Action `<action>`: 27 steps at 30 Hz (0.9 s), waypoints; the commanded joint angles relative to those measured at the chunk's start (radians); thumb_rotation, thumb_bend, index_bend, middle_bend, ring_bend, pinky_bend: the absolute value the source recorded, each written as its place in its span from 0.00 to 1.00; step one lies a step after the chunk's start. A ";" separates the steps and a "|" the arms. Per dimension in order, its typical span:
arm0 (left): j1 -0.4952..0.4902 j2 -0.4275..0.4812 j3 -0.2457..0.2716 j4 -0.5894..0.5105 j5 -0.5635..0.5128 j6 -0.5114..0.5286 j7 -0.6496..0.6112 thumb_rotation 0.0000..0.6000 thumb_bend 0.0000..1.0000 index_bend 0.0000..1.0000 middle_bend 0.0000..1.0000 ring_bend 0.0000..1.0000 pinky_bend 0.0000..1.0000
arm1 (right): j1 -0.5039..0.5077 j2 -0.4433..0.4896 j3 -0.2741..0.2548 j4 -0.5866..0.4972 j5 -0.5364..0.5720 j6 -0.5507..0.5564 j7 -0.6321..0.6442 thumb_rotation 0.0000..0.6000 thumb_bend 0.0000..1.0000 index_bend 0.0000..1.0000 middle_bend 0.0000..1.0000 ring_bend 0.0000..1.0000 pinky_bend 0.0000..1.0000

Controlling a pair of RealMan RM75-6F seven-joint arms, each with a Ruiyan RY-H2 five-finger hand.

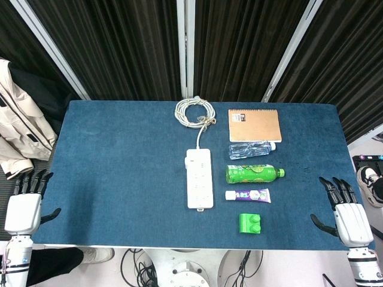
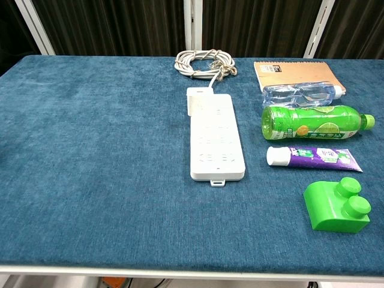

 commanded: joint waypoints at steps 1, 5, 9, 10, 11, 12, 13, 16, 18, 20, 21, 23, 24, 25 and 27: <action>-0.004 0.002 0.000 -0.006 -0.006 -0.014 -0.001 1.00 0.03 0.14 0.08 0.00 0.00 | 0.004 -0.004 0.003 0.003 0.004 -0.009 0.002 1.00 0.15 0.00 0.13 0.00 0.02; -0.012 0.001 -0.005 -0.013 -0.016 -0.032 0.005 1.00 0.03 0.14 0.08 0.00 0.00 | 0.014 -0.011 0.006 0.007 0.007 -0.026 0.008 1.00 0.16 0.00 0.13 0.00 0.02; -0.022 0.002 -0.010 -0.022 -0.009 -0.040 0.004 1.00 0.03 0.14 0.08 0.00 0.00 | 0.032 -0.015 0.008 0.010 -0.013 -0.040 0.017 1.00 0.15 0.00 0.14 0.00 0.02; -0.026 0.003 -0.013 -0.024 -0.006 -0.044 0.003 1.00 0.03 0.14 0.08 0.00 0.00 | 0.040 -0.015 0.007 0.010 -0.025 -0.046 0.021 1.00 0.16 0.00 0.14 0.00 0.03; -0.035 0.004 -0.017 -0.027 -0.001 -0.052 0.001 1.00 0.03 0.14 0.08 0.00 0.00 | 0.055 -0.015 0.004 0.008 -0.045 -0.061 0.024 1.00 0.15 0.00 0.15 0.00 0.04; -0.044 0.006 -0.021 -0.029 0.005 -0.059 0.000 1.00 0.03 0.14 0.08 0.00 0.00 | 0.069 -0.014 0.001 0.006 -0.061 -0.078 0.023 1.00 0.15 0.00 0.15 0.00 0.04; -0.055 0.007 -0.026 -0.032 0.012 -0.066 -0.003 1.00 0.03 0.14 0.08 0.00 0.00 | 0.087 -0.014 -0.002 0.002 -0.076 -0.100 0.016 1.00 0.16 0.00 0.16 0.00 0.06; -0.105 0.009 -0.049 -0.041 0.046 -0.100 -0.025 1.00 0.03 0.14 0.08 0.00 0.00 | 0.158 -0.021 -0.007 -0.020 -0.127 -0.189 -0.007 1.00 0.19 0.00 0.17 0.00 0.07; -0.150 0.011 -0.066 -0.046 0.074 -0.136 -0.043 1.00 0.03 0.14 0.08 0.00 0.01 | 0.216 -0.038 -0.005 -0.035 -0.152 -0.265 -0.013 1.00 0.23 0.02 0.17 0.01 0.07; -0.196 0.012 -0.081 -0.052 0.092 -0.179 -0.053 1.00 0.04 0.14 0.08 0.00 0.04 | 0.267 -0.062 -0.002 -0.042 -0.158 -0.335 -0.010 1.00 0.24 0.03 0.18 0.01 0.07; -0.231 0.010 -0.092 -0.055 0.101 -0.216 -0.062 1.00 0.04 0.14 0.08 0.00 0.05 | 0.299 -0.083 0.002 -0.043 -0.154 -0.384 -0.010 1.00 0.24 0.04 0.18 0.01 0.07; -0.289 0.003 -0.110 -0.058 0.103 -0.283 -0.076 1.00 0.06 0.14 0.08 0.00 0.08 | 0.347 -0.121 0.009 -0.042 -0.144 -0.452 -0.006 1.00 0.24 0.04 0.18 0.01 0.07; -0.333 -0.010 -0.124 -0.054 0.102 -0.331 -0.091 1.00 0.06 0.14 0.08 0.00 0.09 | 0.378 -0.149 0.013 -0.038 -0.136 -0.497 0.000 1.00 0.24 0.04 0.18 0.01 0.07; -0.366 -0.023 -0.137 -0.046 0.101 -0.365 -0.104 1.00 0.07 0.14 0.09 0.00 0.09 | 0.402 -0.168 0.017 -0.034 -0.130 -0.532 0.002 1.00 0.24 0.04 0.18 0.01 0.07; -0.445 -0.056 -0.161 -0.017 0.092 -0.450 -0.131 1.00 0.07 0.15 0.13 0.01 0.12 | 0.455 -0.209 0.029 -0.023 -0.110 -0.606 -0.003 1.00 0.24 0.04 0.18 0.01 0.07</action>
